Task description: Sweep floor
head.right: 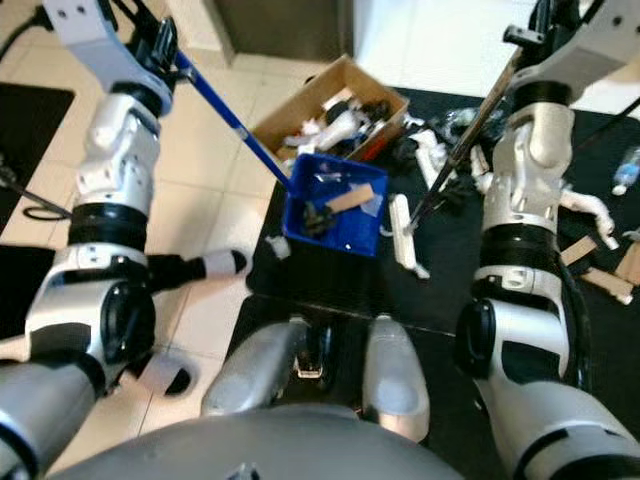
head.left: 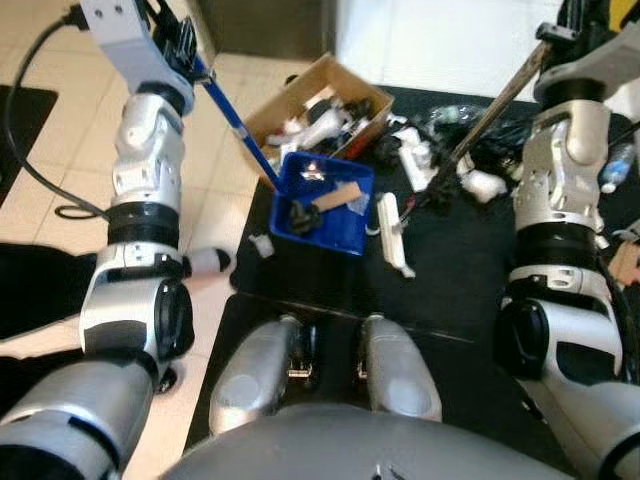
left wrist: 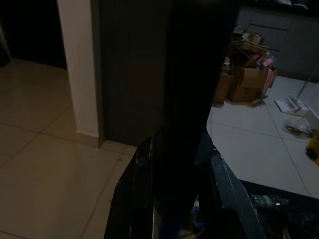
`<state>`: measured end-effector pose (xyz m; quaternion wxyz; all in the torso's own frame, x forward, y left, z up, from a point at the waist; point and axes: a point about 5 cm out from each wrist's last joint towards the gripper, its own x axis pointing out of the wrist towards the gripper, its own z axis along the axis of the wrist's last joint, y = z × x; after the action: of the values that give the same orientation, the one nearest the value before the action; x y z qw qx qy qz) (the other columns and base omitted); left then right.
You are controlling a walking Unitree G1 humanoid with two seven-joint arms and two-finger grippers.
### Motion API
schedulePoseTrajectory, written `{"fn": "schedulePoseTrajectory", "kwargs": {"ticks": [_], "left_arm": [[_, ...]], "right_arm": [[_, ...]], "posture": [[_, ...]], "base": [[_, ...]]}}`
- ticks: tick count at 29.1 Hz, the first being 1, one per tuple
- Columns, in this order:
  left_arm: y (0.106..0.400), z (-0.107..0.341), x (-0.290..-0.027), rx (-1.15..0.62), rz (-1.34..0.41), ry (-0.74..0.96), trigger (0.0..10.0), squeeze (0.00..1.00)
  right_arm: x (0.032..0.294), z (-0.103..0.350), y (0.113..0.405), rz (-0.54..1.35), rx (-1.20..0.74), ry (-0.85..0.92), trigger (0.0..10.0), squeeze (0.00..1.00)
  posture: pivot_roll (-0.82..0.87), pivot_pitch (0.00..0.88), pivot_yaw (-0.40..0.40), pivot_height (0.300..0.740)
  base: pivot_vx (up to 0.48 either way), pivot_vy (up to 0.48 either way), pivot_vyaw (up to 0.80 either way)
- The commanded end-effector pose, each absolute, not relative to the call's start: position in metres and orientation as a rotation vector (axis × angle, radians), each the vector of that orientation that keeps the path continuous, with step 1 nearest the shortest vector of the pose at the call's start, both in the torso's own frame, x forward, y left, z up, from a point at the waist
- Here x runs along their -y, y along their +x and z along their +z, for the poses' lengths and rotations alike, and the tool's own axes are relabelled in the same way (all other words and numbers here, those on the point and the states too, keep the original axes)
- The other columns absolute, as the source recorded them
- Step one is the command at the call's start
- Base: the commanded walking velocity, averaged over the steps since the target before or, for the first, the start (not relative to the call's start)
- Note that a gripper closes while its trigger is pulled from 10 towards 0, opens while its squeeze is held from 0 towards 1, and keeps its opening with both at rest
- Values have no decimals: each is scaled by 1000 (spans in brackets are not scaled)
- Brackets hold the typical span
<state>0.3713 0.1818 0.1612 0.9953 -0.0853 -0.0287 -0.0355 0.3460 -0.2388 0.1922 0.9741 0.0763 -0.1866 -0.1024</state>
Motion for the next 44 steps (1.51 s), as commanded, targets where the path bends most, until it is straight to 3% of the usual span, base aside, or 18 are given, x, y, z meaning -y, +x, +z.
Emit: {"fn": "schedulePoseTrajectory", "kwargs": {"ticks": [1, 23, 37, 44], "left_arm": [[372, 170, -188, 97, -64, -167, 10000, 0], [373, 173, -186, 107, -67, -154, 10000, 0], [374, 173, -186, 110, -63, -155, 10000, 0], [374, 175, -187, 120, -57, -151, 10000, 0]], "right_arm": [[237, 198, 346, -198, 406, 156, 10000, 0], [237, 197, 344, -202, 407, 160, 10000, 0], [237, 196, 344, -198, 404, 161, 10000, 0], [236, 196, 345, -193, 404, 163, 10000, 0]], "posture": [[30, 3, 57, 740], [28, 5, 61, 740], [25, 1, 62, 740], [26, 0, 61, 740]], "base": [[0, 0, 0], [0, 0, 0], [270, -385, 0], [73, 0, 0]]}}
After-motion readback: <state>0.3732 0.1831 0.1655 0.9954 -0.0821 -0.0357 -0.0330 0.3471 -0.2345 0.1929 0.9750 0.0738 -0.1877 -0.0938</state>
